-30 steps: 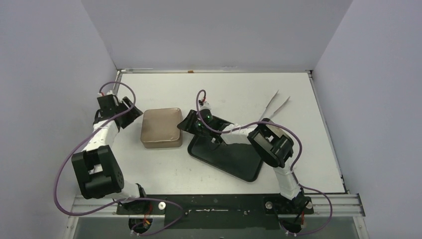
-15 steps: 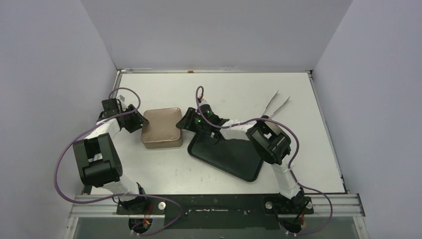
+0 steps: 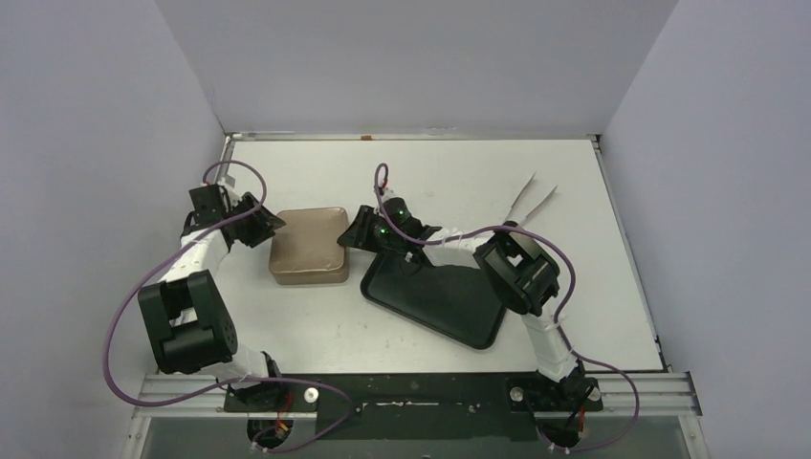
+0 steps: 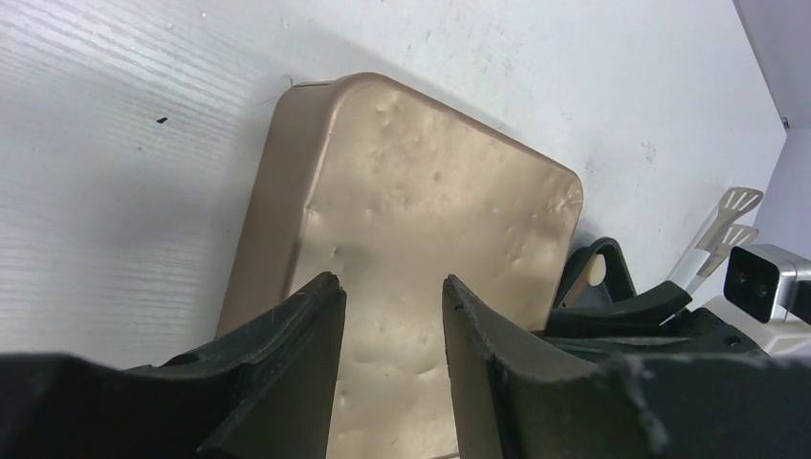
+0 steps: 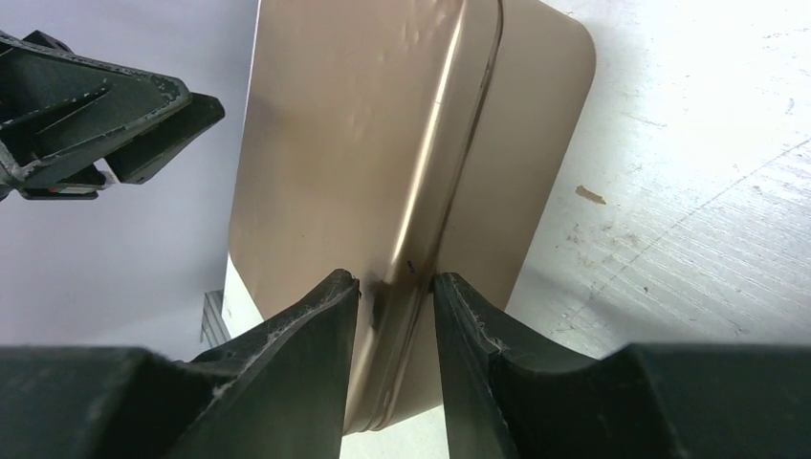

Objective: Pack the chocolate
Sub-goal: Close the box lid on the packing box.

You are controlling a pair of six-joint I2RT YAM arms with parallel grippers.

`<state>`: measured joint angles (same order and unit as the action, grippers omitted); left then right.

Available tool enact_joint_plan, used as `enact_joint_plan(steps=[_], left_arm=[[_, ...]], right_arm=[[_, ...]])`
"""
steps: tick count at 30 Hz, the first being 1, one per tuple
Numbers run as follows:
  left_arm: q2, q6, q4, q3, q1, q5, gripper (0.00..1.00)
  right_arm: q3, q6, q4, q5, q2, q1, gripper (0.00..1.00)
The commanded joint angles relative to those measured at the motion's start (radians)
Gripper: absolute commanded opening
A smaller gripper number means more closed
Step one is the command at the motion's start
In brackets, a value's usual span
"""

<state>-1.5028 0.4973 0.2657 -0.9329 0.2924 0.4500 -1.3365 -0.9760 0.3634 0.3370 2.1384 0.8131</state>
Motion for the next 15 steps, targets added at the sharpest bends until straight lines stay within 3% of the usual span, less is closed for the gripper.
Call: enact_joint_plan(steps=[1, 10, 15], left_arm=[[0.016, -0.013, 0.001, -0.022, 0.000, -0.027, 0.41], [0.034, -0.132, 0.071, -0.018, -0.008, -0.235, 0.54], [-0.002, -0.126, 0.038, 0.009, -0.010, -0.144, 0.55]], right_arm=[[-0.041, 0.014, 0.095, 0.045, -0.038, -0.010, 0.36], [-0.022, -0.090, 0.218, 0.108, 0.001, -0.034, 0.41], [-0.041, -0.120, 0.243, 0.125, 0.029, -0.034, 0.40]])
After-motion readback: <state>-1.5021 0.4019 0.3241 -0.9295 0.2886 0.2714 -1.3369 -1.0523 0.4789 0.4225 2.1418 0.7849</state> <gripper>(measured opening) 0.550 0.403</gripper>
